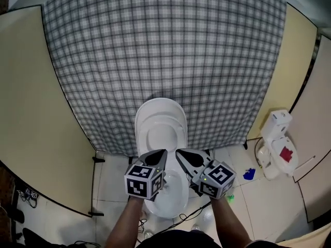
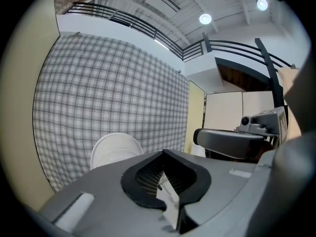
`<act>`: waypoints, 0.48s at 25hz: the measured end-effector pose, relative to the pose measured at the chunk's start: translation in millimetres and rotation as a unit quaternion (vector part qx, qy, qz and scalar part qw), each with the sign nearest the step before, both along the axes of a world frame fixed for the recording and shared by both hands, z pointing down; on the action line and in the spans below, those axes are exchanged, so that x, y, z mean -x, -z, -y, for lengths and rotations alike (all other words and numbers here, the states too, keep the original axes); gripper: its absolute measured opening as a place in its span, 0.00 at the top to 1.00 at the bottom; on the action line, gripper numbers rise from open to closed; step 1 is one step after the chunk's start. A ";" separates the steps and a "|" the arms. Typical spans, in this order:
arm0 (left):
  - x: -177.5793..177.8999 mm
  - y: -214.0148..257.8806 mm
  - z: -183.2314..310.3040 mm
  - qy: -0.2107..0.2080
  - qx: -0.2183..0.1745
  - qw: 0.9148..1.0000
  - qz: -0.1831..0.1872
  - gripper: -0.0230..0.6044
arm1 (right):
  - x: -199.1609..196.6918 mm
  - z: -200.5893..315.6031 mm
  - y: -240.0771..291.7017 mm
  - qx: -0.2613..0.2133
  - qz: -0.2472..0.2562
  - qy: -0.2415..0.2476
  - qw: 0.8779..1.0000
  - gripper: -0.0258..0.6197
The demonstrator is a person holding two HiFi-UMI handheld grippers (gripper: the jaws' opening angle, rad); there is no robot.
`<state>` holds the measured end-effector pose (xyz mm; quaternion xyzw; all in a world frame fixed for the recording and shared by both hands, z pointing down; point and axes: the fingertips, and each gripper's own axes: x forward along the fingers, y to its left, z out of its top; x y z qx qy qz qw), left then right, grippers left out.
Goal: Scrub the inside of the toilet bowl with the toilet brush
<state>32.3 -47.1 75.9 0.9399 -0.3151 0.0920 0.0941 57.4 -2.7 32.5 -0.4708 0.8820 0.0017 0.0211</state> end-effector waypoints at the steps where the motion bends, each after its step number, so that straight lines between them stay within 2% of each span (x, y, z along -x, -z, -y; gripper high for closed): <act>1: 0.7 6.0 2.8 -0.001 -0.002 1.000 0.001 0.96 | 1.5 2.3 5.8 -0.003 0.001 -0.001 1.000 0.96; 7: -0.6 11.5 19.0 -0.002 -0.003 1.000 -0.016 0.96 | 8.4 20.5 10.9 -0.008 0.006 0.005 1.000 0.96; 12: 4.5 7.0 7.0 -0.002 -0.026 0.999 -0.032 0.96 | 14.6 7.4 -0.8 -0.025 -0.001 0.003 1.000 0.96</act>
